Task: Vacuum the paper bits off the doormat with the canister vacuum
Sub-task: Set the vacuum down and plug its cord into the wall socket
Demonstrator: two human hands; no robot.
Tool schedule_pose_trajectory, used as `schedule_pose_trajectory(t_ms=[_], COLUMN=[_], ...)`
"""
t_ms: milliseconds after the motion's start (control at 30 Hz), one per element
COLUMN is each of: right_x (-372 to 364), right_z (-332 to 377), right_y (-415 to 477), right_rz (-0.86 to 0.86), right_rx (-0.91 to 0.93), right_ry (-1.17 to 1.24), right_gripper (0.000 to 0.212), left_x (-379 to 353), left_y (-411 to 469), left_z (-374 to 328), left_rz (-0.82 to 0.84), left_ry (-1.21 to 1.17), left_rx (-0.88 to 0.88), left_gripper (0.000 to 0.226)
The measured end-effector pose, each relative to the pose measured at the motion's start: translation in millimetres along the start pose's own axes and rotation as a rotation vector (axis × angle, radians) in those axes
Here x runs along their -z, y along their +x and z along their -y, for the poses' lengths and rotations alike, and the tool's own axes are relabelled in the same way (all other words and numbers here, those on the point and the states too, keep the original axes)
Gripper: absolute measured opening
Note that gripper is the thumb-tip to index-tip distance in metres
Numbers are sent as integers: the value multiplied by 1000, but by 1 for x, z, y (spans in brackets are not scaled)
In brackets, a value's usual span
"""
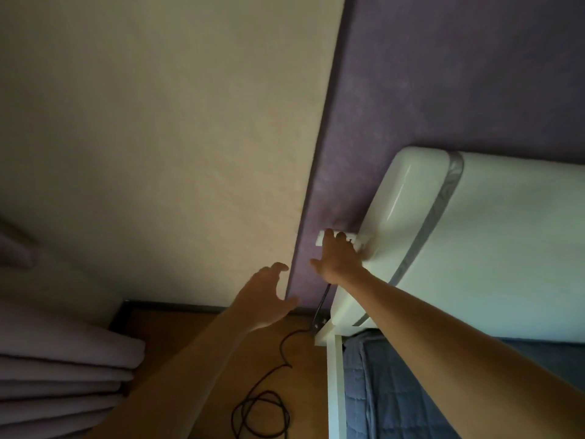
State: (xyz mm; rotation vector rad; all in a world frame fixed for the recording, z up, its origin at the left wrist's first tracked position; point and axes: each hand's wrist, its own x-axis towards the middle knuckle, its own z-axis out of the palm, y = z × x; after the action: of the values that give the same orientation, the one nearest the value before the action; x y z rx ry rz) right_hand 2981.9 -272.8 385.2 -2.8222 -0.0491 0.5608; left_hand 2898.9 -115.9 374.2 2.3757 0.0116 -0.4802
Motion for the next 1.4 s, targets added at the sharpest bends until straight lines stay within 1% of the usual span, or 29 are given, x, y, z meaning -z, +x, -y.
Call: schedule_pose_trajectory(t_ms=[100, 267, 467, 633, 733, 833, 1000, 1133, 1400], right_x=[25, 66, 98, 109, 111, 114, 119, 116, 102], right_z=[8, 24, 43, 58, 69, 84, 109, 126, 155], right_y=[-20, -60, -128, -192, -232, -274, -340, -368, -403], right_rz=[16, 37, 74, 45, 26, 47, 41, 7, 4], right_rx=[77, 182, 305, 328, 327, 329, 338, 332, 391], right_ry=[-76, -113, -90, -107, -146, -183, -274, -323, -278], right_gripper=[74, 80, 86, 88, 88, 89, 91, 90, 91], left_x=[35, 85, 134, 160, 174, 190, 218, 231, 241], left_y=[-16, -49, -112, -178, -222, -271, -346, -392, -450], left_z=[-8, -24, -32, -25, -16, -4, 12, 20, 23], left_rz=[-12, -45, 45, 31, 18, 0, -62, -91, -97], left_ry=[56, 249, 454, 599, 622, 641, 663, 676, 650], left_rx=[-29, -70, -82, -59, -52, -23, 22, 26, 78], left_gripper=[67, 72, 84, 87, 87, 86, 84, 86, 86])
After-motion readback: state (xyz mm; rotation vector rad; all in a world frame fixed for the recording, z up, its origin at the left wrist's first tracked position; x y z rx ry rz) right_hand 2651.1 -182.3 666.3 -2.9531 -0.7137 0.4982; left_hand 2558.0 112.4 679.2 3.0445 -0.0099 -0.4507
